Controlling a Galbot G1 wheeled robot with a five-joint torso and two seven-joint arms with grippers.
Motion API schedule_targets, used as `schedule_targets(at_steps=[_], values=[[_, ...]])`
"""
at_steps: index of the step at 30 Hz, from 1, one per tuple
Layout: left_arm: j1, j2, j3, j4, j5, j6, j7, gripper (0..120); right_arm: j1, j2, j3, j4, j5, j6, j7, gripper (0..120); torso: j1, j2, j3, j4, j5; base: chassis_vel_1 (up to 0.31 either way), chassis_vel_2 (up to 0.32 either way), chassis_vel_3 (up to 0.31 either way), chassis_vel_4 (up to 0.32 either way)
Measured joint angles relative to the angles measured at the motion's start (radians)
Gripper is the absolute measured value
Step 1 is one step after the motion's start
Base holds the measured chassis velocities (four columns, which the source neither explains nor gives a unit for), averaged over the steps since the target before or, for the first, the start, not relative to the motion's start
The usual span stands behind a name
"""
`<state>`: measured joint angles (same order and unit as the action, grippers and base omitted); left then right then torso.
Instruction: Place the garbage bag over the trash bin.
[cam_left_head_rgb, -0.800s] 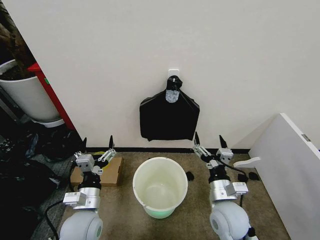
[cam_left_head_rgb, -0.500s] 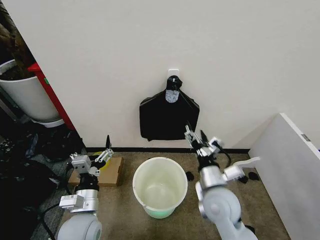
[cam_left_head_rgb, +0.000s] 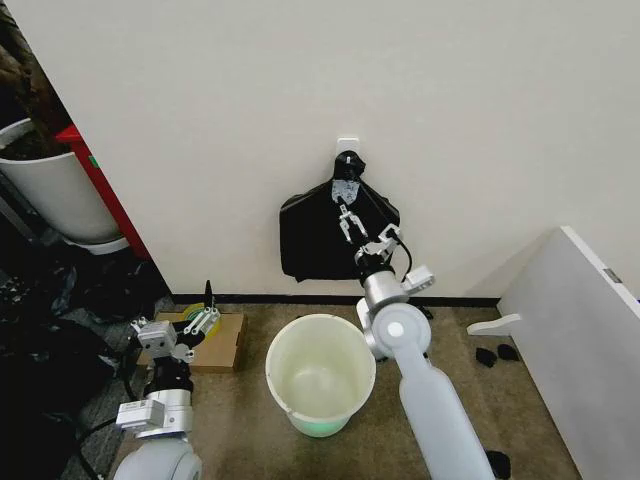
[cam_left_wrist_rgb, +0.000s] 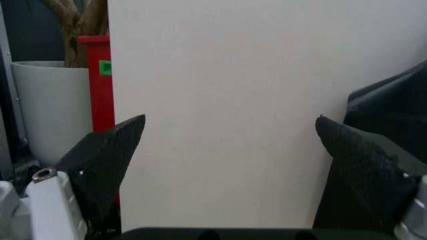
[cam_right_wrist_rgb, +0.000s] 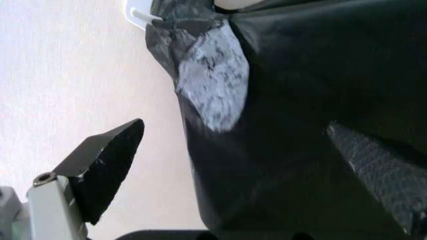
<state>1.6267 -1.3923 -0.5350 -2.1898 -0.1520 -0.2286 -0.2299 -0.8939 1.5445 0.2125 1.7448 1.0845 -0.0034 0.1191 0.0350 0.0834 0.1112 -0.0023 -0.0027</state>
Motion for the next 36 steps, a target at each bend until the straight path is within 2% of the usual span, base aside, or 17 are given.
schedule_targets(at_steps=[4, 7, 8, 10, 11, 14, 16, 17, 20, 22, 26, 29, 31, 32, 36], values=[[-0.001, -0.003, 0.001, 0.007, 0.004, -0.001, -0.004, 100, 0.048, 0.012, 0.000, -0.051, -0.012, 0.020, -0.022, 100, 0.000, 0.000, 0.000, 0.0001, 0.0000, 0.000, 0.000, 0.000, 0.000], [-0.004, -0.006, 0.004, 0.015, 0.007, -0.001, -0.006, 100, 0.071, 0.013, 0.005, -0.079, -0.021, 0.038, -0.029, 90, 0.000, 0.000, 0.000, 0.0001, 0.0000, 0.000, 0.000, 0.000, 0.000], [-0.004, -0.006, 0.004, 0.015, 0.007, -0.001, -0.006, 100, 0.071, 0.013, 0.005, -0.079, -0.021, 0.038, -0.029, 90, 0.000, 0.000, 0.000, 0.0001, 0.0000, 0.000, 0.000, 0.000, 0.000], [-0.008, -0.007, 0.006, 0.019, 0.008, -0.001, -0.007, 100, 0.074, 0.009, 0.007, -0.086, -0.022, 0.047, -0.037, 84, 0.000, 0.000, 0.000, 0.0000, 0.0000, 0.000, 0.000, 0.000, 0.000], [-0.011, -0.009, 0.008, 0.022, 0.010, -0.001, -0.007, 100, 0.074, 0.004, 0.008, -0.087, -0.024, 0.055, -0.047, 75, 0.000, 0.000, 0.000, 0.0000, 0.0000, 0.000, 0.000, 0.000, 0.000], [-0.015, -0.010, 0.009, 0.026, 0.011, -0.001, -0.007, 100, 0.072, 0.000, 0.008, -0.087, -0.025, 0.062, -0.056, 71, 0.000, 0.000, 0.000, -0.0001, 0.0000, 0.000, 0.000, 0.000, 0.000], [-0.020, -0.012, 0.010, 0.034, 0.012, -0.001, -0.007, 100, 0.070, -0.002, 0.008, -0.087, -0.032, 0.072, -0.069, 57, 0.000, 0.000, 0.000, -0.0001, 0.0000, 0.000, 0.000, 0.000, 0.000], [-0.020, -0.012, 0.010, 0.034, 0.012, -0.001, -0.007, 100, 0.070, -0.002, 0.008, -0.087, -0.032, 0.072, -0.069, 57, 0.000, 0.000, 0.000, -0.0001, 0.0000, 0.000, 0.000, 0.000, 0.000], [-0.022, -0.013, 0.010, 0.044, 0.015, -0.002, -0.010, 100, 0.070, 0.000, 0.007, -0.087, -0.044, 0.078, -0.076, 43, 0.000, 0.000, 0.000, 0.0000, 0.0000, 0.000, 0.000, 0.000, 0.000], [-0.022, -0.013, 0.010, 0.045, 0.015, -0.002, -0.011, 100, 0.071, 0.001, 0.007, -0.087, -0.047, 0.080, -0.077, 39, 0.000, 0.000, 0.000, 0.0000, 0.0000, 0.000, 0.000, 0.000, 0.000], [-0.030, -0.011, 0.010, 0.052, 0.015, -0.003, -0.023, 100, 0.067, 0.003, 0.000, -0.093, -0.069, 0.091, -0.088, 21, 0.000, 0.000, 0.000, 0.0000, 0.0001, 0.000, 0.000, 0.000, 0.000], [-0.032, -0.010, 0.010, 0.056, 0.015, -0.003, -0.028, 100, 0.064, 0.003, 0.000, -0.094, -0.073, 0.096, -0.092, 15, 0.000, 0.000, 0.000, 0.0000, 0.0001, 0.000, 0.000, 0.000, 0.000], [-0.034, -0.009, 0.010, 0.063, 0.016, -0.003, -0.036, 100, 0.054, -0.001, 0.000, -0.094, -0.081, 0.104, -0.102, 3, 0.000, 0.000, 0.000, 0.0000, 0.0001, 0.000, 0.000, 0.000, 0.000], [-0.035, -0.009, 0.010, 0.065, 0.017, -0.003, -0.039, 100, 0.049, -0.005, 0.000, -0.091, -0.084, 0.107, -0.106, 0, 0.000, 0.000, 0.000, 0.0000, 0.0001, 0.000, 0.000, 0.000, 0.000], [-0.040, -0.004, 0.011, 0.071, 0.017, -0.003, -0.047, 100, 0.027, -0.019, 0.000, -0.073, -0.090, 0.116, -0.117, 0, 0.000, 0.000, 0.000, 0.0001, 0.0002, 0.000, 0.000, 0.000, 0.000]])
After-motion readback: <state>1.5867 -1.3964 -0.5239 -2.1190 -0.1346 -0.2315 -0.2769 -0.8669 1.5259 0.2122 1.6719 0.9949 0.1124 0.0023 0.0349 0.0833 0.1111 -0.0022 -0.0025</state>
